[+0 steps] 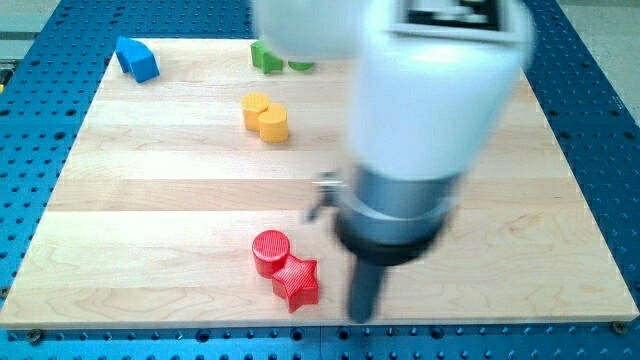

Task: Keep red blocks diagonal to each other

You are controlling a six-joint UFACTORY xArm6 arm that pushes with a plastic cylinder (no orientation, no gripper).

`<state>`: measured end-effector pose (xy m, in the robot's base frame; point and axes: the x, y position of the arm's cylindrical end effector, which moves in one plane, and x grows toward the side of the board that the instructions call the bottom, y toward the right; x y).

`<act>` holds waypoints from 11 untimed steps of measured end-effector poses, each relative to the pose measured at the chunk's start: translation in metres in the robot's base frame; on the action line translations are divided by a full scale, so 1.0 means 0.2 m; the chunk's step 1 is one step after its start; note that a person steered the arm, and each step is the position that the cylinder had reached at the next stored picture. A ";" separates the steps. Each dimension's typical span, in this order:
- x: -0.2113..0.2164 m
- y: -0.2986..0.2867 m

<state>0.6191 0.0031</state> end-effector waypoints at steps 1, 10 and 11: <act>-0.05 -0.40; -1.11 0.42; -1.21 0.26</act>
